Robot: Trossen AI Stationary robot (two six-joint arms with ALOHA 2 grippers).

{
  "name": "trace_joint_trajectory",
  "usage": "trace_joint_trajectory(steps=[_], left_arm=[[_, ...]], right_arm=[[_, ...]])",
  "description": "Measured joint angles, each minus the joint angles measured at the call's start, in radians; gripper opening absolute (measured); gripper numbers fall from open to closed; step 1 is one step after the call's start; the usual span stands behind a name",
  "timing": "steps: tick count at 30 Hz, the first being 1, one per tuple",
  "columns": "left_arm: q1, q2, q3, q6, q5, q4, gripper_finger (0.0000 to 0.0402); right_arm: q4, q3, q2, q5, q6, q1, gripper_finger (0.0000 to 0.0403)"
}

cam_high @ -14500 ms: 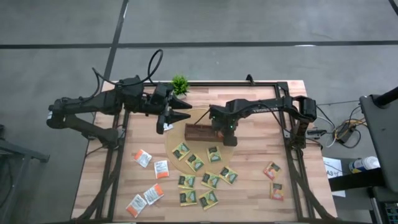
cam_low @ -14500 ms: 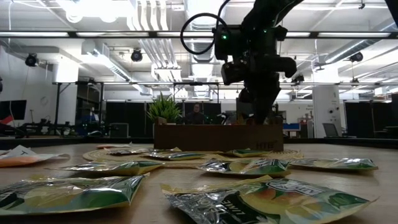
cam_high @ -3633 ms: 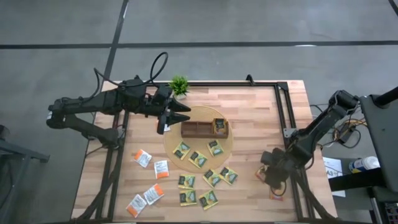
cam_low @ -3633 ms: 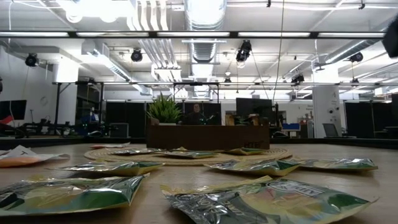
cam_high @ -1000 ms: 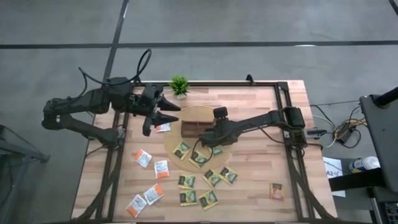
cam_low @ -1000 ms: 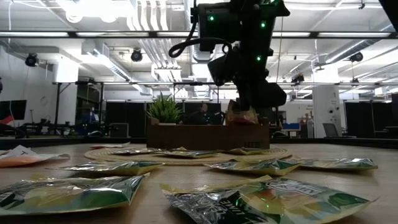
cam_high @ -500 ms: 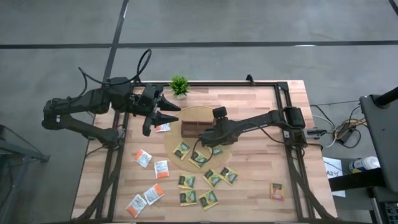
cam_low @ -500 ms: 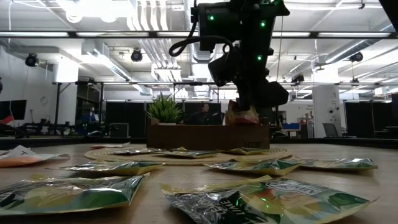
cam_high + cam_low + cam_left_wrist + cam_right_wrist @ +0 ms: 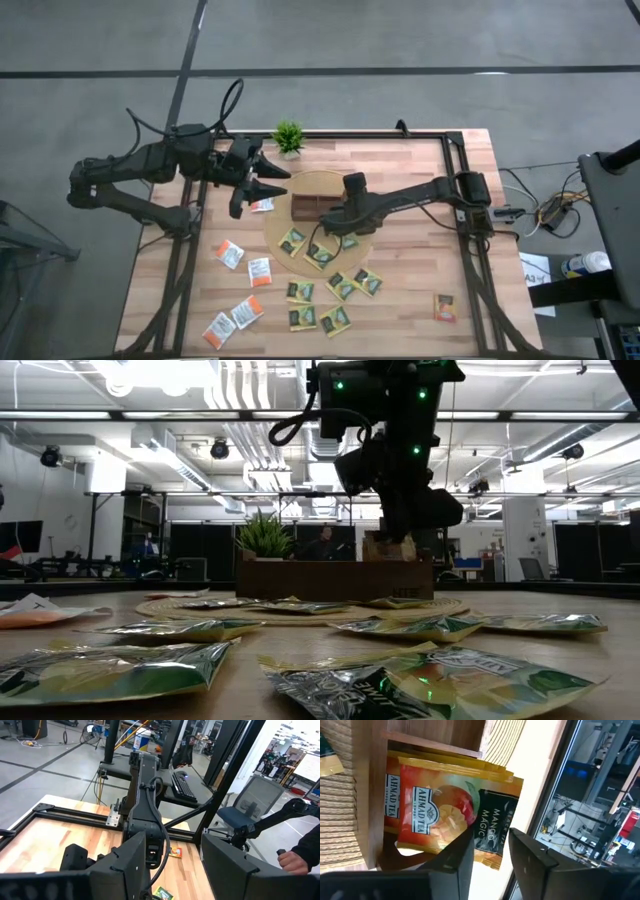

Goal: Pick & Place Tea
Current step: Put the orange tea bag into the right section of the wooden organizer

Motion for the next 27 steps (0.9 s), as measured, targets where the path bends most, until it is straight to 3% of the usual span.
trace_joint_trajectory(steps=[11,14,18,22,27], left_arm=[[0.000,0.000,0.000,-0.001,0.000,0.000,0.0188],[0.000,0.000,0.000,-0.001,0.000,0.000,0.0188],[0.000,0.000,0.000,-0.001,0.000,0.000,0.0188],[0.000,0.000,0.000,-0.001,0.000,0.000,0.0188],[0.000,0.000,0.000,-0.001,0.000,0.000,0.0188]], right_arm=[[-0.011,0.002,-0.102,-0.057,0.044,-0.003,0.0164],[-0.012,0.002,-0.136,-0.122,0.071,-0.004,0.0169],[-0.007,0.002,-0.187,-0.285,0.095,-0.004,0.0170],[0.001,0.002,-0.220,-0.454,0.101,-0.007,0.0154],[0.011,0.002,-0.223,-0.522,0.104,-0.019,0.0098]])
